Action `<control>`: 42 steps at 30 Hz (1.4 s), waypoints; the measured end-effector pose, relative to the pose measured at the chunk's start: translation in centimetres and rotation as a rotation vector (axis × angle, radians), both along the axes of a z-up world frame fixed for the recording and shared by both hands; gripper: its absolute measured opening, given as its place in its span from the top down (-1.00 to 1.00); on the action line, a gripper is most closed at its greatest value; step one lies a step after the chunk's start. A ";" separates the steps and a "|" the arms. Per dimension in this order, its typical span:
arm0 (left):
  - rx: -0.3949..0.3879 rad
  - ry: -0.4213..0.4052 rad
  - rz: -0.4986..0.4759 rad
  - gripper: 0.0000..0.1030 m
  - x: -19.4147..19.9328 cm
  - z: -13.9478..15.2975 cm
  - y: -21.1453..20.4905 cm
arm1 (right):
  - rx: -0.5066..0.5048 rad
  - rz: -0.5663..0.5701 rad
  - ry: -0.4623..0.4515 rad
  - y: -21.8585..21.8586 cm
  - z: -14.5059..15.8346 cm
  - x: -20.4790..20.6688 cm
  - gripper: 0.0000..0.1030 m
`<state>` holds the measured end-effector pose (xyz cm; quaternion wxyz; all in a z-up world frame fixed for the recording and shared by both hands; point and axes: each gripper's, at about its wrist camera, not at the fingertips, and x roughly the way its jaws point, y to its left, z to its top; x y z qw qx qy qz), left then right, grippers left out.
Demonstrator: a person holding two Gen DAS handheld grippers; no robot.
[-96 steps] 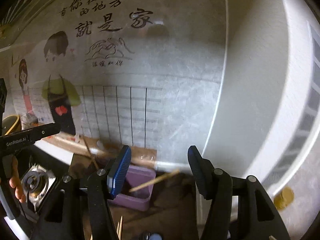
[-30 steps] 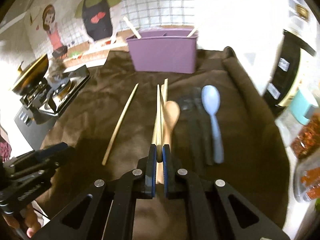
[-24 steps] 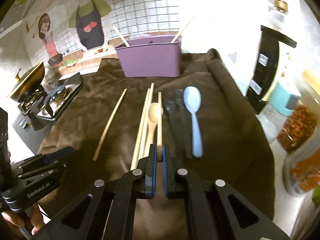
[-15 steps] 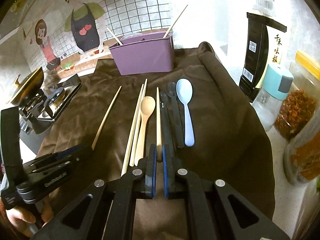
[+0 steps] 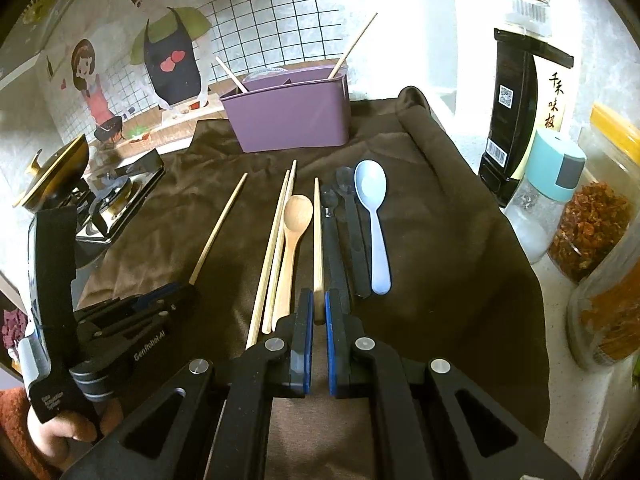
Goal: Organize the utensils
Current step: 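Close the right gripper on a chopstick while the left gripper grasps another, then lift the chopsticks and carry both tools over the purple holder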
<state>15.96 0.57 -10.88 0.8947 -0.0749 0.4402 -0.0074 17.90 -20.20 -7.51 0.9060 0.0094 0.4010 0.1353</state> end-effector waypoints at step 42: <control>-0.122 -0.457 -0.219 0.89 14.5 33.6 9.5 | -0.092 0.015 -0.484 5.9 29.9 12.1 0.89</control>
